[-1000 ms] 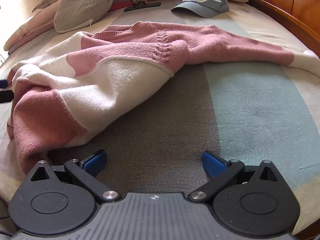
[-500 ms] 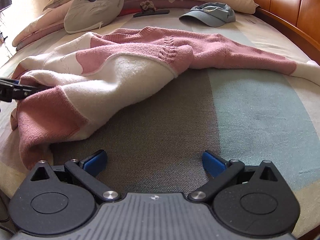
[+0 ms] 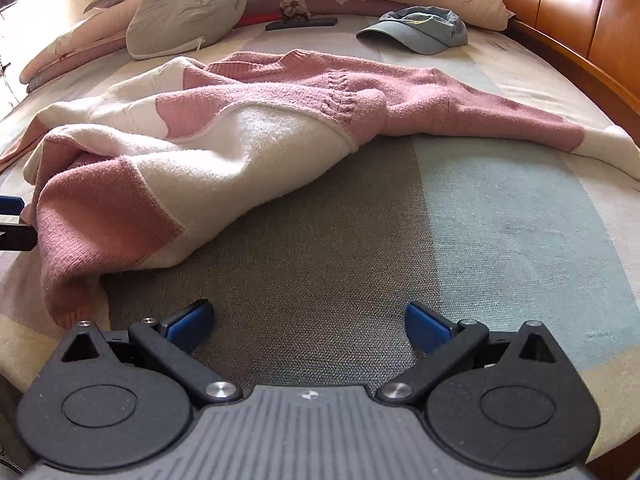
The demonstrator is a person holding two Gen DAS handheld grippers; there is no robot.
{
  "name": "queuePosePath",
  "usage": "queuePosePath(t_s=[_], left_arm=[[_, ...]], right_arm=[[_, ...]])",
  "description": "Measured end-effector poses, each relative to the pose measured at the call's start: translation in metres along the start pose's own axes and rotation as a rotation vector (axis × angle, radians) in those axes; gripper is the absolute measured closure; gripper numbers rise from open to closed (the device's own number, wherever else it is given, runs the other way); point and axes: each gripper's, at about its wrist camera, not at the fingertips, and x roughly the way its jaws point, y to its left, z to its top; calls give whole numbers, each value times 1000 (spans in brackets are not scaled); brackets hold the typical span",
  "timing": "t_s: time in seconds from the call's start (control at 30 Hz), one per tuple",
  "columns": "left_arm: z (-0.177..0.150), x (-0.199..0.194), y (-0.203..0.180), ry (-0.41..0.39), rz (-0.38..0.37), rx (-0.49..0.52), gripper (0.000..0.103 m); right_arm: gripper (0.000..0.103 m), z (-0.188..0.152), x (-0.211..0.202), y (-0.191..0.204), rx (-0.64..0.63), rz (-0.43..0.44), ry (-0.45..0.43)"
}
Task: Fold clothes
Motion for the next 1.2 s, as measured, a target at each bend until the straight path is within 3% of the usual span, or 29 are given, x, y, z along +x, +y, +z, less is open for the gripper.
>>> queuePosePath(t_s=[0.27,0.4,0.63,0.97,1.2], left_arm=[[-7,11,9,17,60,-22,1],[-21,16,6,11,71,5,1],[-24,15,3,9,97,-10,1],[-40,-5,-17,50,96,-12,1],[-28,-22,-19,3,114,-25,1]], right_arm=[[0,-6,-32,23,-39,165,-56],[0,-19,-24,35,-53,221,-13],[0,-31,-14,59,-210,116,-14],[0,-38,-18,40,-165,143,-35],[0,-39,-16,42,-166,129,-44]])
